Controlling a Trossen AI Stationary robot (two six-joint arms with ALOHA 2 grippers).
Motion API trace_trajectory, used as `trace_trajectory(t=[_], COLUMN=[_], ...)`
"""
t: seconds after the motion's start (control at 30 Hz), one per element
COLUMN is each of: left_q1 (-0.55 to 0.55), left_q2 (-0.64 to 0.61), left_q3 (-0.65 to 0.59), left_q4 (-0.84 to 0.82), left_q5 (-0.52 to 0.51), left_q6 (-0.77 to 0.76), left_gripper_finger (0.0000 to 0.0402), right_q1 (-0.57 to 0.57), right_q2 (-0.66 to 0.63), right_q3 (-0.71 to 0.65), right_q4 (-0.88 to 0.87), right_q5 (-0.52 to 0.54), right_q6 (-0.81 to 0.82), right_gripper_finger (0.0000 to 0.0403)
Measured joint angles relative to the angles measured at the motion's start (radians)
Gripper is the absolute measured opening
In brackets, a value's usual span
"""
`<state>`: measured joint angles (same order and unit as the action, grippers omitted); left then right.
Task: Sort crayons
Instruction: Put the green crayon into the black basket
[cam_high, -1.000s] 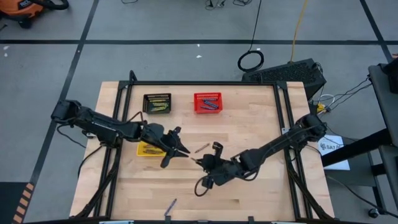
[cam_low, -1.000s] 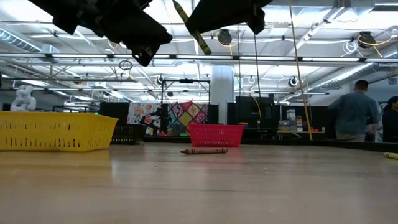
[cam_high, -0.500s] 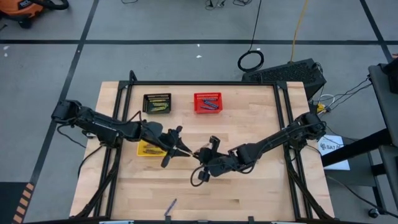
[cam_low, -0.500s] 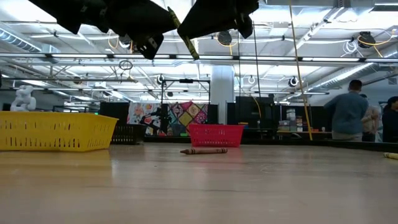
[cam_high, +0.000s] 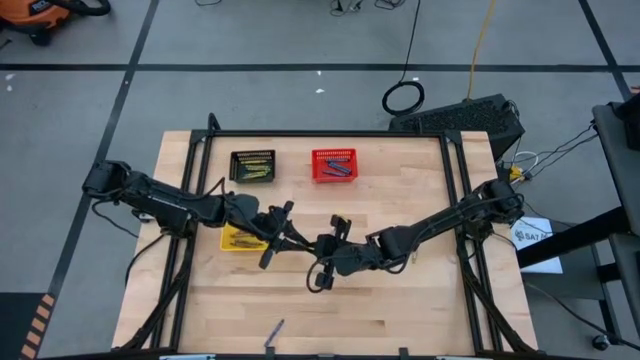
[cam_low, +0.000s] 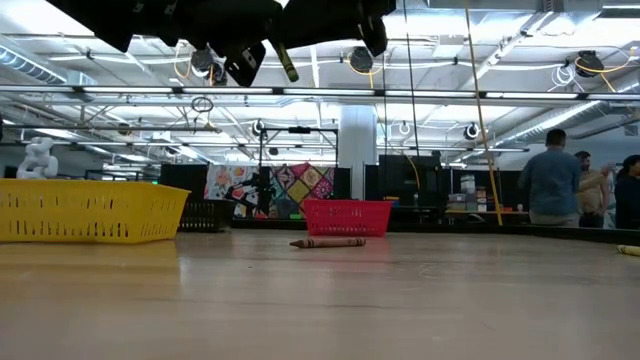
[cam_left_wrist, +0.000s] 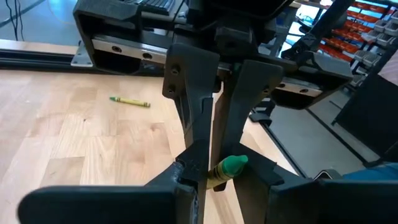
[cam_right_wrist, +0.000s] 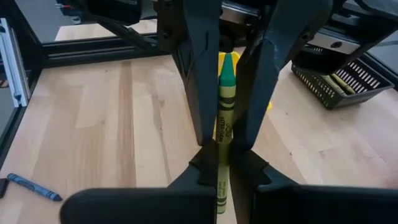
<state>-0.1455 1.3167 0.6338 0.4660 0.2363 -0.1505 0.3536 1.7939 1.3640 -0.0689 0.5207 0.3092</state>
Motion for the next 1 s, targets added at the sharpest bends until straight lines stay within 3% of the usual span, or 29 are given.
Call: trace_trajectory(t=[0.13,0.37,0.7,1.0], left_q1=[0.000,0.001,0.005,0.105], left_q2=[0.000,0.000,-0.001,-0.035], left_q3=[0.000,0.000,0.003,0.000], left_q4=[0.000,-0.001,-0.032,-0.234], left_q5=[0.000,-0.008,-0.007,-0.005], left_q6=[0.001,0.036,0.043,0.116], left_gripper_finger=[0.0069,0.0012,0.0013,0.0013], right_q1=[0.000,0.000,0.000,-0.002], right_q2=[0.000,0.000,0.000,-0.002], right_q3=[0.000,0.000,0.000,0.001], right_q4=[0.002,0.005,0.004,-0.056], right_q5=[0.000,-0.003,-0.002,0.015], right_q6=[-0.004,0.004,0.024,0.075], right_gripper_finger=[0.0000,0.0001,0.0041,0.0087])
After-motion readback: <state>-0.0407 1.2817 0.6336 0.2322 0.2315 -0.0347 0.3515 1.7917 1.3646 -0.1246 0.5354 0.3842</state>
